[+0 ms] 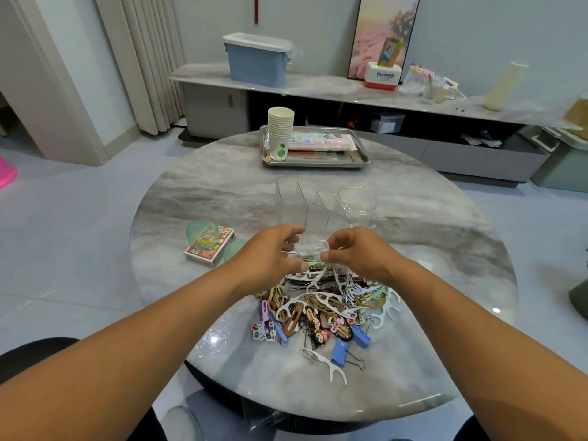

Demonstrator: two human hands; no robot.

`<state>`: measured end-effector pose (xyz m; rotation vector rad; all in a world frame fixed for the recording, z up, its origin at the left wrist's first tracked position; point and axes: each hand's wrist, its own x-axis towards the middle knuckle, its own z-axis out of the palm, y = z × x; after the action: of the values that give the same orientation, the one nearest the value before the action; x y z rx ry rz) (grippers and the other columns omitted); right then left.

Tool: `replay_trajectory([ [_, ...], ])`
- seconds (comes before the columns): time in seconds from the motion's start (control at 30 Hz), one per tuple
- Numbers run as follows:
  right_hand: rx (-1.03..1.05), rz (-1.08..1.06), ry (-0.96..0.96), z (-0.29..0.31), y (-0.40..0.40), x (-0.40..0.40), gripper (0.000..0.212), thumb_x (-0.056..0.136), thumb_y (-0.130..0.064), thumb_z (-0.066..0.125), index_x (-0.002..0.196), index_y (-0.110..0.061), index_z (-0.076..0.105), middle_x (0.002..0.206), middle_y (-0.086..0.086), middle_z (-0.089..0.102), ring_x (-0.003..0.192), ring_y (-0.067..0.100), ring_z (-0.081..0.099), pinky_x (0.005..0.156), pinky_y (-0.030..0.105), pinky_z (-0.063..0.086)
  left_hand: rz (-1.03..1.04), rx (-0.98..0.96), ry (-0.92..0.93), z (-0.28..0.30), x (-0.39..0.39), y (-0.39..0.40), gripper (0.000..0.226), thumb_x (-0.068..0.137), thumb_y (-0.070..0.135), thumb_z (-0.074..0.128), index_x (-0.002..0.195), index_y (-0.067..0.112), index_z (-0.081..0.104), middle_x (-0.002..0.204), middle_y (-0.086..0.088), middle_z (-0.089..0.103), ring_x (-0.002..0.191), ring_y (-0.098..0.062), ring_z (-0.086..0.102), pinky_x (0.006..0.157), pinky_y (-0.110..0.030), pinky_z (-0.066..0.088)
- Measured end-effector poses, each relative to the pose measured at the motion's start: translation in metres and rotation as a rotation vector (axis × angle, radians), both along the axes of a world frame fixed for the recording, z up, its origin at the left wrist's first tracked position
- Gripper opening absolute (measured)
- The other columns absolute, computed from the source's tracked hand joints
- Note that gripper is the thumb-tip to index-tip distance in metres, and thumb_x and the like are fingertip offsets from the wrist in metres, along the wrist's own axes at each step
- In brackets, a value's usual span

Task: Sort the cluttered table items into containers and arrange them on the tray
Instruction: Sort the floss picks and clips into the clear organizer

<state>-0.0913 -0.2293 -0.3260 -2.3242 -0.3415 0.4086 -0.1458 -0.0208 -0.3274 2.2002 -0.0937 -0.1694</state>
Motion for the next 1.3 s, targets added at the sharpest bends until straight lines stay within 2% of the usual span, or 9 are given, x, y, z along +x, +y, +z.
replay_trajectory([
  [0.23,0.221,-0.041,0.113,0.004,-0.011,-0.005,0.012,0.09,-0.018,0.075,0.092,-0.006,0.073,0.089,0.014,0.076,0.076,0.019,0.066,0.082,0.04,0.056,0.062,-0.085,0.083,-0.006,0.005,-0.007,0.064,0.087,0.02,0.08,0.144,0.027,0.052,0.126,0.001,0.062,0.107,-0.016,0.066,0.095,-0.037,0.056],
  [0.43,0.264,-0.031,0.14,0.006,-0.009,-0.011,0.009,0.094,-0.016,0.071,0.093,-0.007,0.074,0.086,0.017,0.074,0.075,0.024,0.059,0.075,0.04,0.048,0.185,-0.452,0.216,-0.008,0.01,-0.021,0.029,0.093,0.004,0.069,0.121,-0.001,0.064,0.091,-0.018,0.073,0.073,-0.023,0.073,0.076,-0.036,0.064],
  [0.63,0.228,-0.141,0.14,0.003,-0.019,-0.004,0.011,0.097,-0.017,0.068,0.092,-0.01,0.074,0.084,0.008,0.073,0.073,0.019,0.065,0.071,0.037,0.052,0.284,-0.594,0.468,0.002,0.012,-0.018,0.01,0.1,0.002,0.058,0.105,-0.005,0.062,0.088,-0.02,0.068,0.063,-0.02,0.071,0.054,-0.023,0.057],
  [0.73,0.066,-0.161,0.081,-0.001,-0.023,-0.001,0.014,0.098,-0.021,0.067,0.09,-0.011,0.073,0.082,0.008,0.072,0.069,0.016,0.063,0.061,0.031,0.052,0.375,-0.673,0.579,0.0,0.015,-0.014,0.01,0.104,0.0,0.049,0.102,-0.006,0.057,0.09,-0.02,0.062,0.069,-0.023,0.066,0.048,-0.023,0.056],
  [0.83,0.01,-0.19,0.018,-0.002,-0.024,0.0,0.017,0.099,-0.023,0.066,0.088,-0.011,0.073,0.077,0.005,0.069,0.06,0.013,0.056,0.054,0.025,0.044,0.41,-0.777,0.657,-0.003,0.017,-0.013,0.01,0.104,-0.002,0.047,0.104,-0.007,0.056,0.094,-0.021,0.058,0.073,-0.022,0.062,0.049,-0.024,0.058],
  [0.97,0.277,-0.182,0.045,0.005,-0.02,-0.001,0.011,0.097,-0.023,0.068,0.089,-0.017,0.074,0.073,-0.005,0.068,0.069,0.011,0.06,0.062,0.022,0.047,0.4,-0.901,0.678,-0.004,0.018,-0.015,0.018,0.101,-0.01,0.044,0.116,-0.013,0.055,0.104,-0.023,0.057,0.08,-0.023,0.063,0.055,-0.023,0.06],
  [1.07,0.363,-0.072,0.03,0.009,-0.013,-0.005,0.01,0.096,-0.02,0.069,0.097,-0.013,0.076,0.067,-0.013,0.067,0.063,-0.001,0.059,0.057,0.012,0.044,0.312,-0.968,0.71,-0.003,0.013,-0.021,0.026,0.1,-0.014,0.043,0.122,-0.012,0.056,0.11,-0.022,0.059,0.089,-0.023,0.062,0.06,-0.024,0.061],
  [1.2,0.314,0.001,-0.005,0.007,-0.005,-0.012,0.01,0.094,-0.02,0.072,0.098,-0.012,0.077,0.082,0.0,0.075,0.069,0.002,0.061,0.068,0.019,0.049,0.117,-1.028,0.77,0.005,0.008,-0.021,0.028,0.095,-0.019,0.046,0.118,-0.011,0.061,0.101,-0.02,0.067,0.089,-0.021,0.07,0.071,-0.024,0.062],
  [1.3,0.33,0.033,-0.021,0.006,-0.004,-0.015,0.01,0.093,-0.018,0.073,0.099,-0.011,0.078,0.08,-0.006,0.075,0.06,-0.005,0.061,0.058,0.009,0.045,0.03,-1.039,0.778,0.009,0.005,-0.017,0.037,0.089,-0.018,0.055,0.126,-0.015,0.057,0.103,-0.021,0.068,0.094,-0.023,0.073,0.081,-0.028,0.062],
])
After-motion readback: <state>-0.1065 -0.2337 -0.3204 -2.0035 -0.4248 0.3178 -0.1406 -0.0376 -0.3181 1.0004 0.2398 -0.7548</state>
